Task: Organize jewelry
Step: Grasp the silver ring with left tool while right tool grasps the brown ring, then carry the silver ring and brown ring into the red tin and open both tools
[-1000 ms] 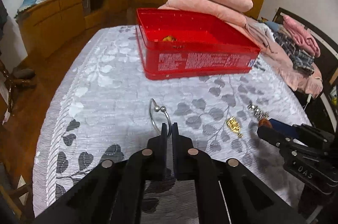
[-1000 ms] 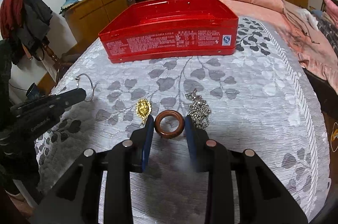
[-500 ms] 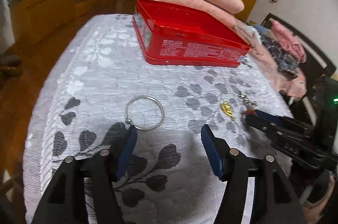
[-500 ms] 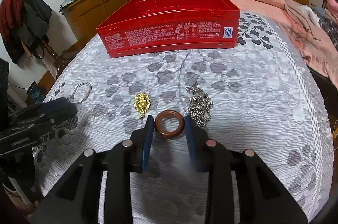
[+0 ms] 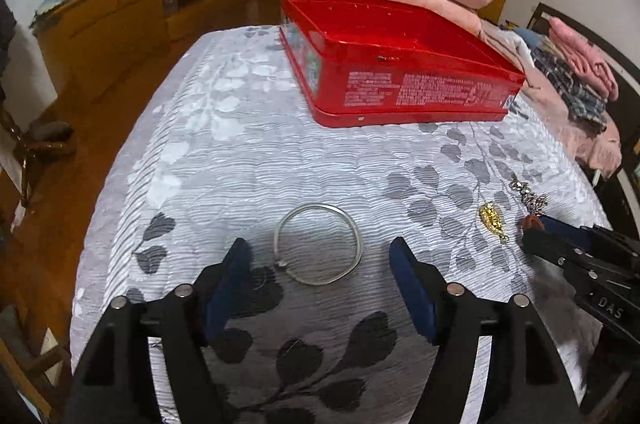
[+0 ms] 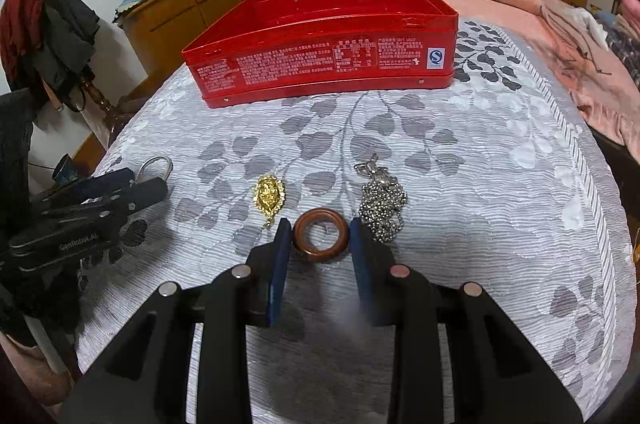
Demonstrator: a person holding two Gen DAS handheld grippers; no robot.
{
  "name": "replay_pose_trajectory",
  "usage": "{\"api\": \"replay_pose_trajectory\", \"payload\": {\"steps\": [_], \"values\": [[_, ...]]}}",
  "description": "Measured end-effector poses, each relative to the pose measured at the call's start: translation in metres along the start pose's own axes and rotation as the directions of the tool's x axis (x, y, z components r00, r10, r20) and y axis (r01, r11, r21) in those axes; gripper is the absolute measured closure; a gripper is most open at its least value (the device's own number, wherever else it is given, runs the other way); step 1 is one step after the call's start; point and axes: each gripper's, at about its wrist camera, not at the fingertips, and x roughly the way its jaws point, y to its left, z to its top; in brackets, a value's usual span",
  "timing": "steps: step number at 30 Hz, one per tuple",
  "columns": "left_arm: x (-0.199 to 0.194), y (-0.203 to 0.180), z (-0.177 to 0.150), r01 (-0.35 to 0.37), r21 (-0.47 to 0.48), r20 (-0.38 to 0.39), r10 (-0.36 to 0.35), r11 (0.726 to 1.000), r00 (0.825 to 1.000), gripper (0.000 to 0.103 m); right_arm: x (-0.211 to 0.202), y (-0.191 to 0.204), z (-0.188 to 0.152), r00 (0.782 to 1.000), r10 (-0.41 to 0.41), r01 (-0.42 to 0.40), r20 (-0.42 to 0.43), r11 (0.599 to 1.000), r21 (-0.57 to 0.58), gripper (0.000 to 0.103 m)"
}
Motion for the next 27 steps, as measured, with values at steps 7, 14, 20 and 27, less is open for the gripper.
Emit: {"api": "replay_pose_trajectory", "payload": {"steps": [7, 14, 20, 27], "values": [[-0.004, -0.001, -0.002, -0.034, 0.001, 0.018, 0.034, 0.999, 0.999, 0.057, 0.0, 0.001, 0.001, 1.0, 0.003, -0.003, 0.001, 1.0, -0.001, 0.074], [-0.023, -0.007, -0.003, -0.004, 0.002, 0.074, 0.004, 1.0, 0.997, 0.057, -0.009, 0.001, 0.002, 1.0, -0.005, 0.005, 0.023, 1.0, -0.005, 0.074], [-0.037, -0.018, 0.005, -0.002, 0.024, 0.116, -0.001, 1.0, 0.993, 0.057, -0.017, 0.001, 0.009, 0.999, -0.014, 0.014, 0.047, 1.0, -0.011, 0.074], [-0.042, -0.024, 0.02, 0.025, 0.018, 0.149, -0.027, 1.0, 0.988, 0.057, -0.024, -0.002, 0.021, 0.997, -0.021, 0.023, 0.08, 1.0, -0.013, 0.074]]}}
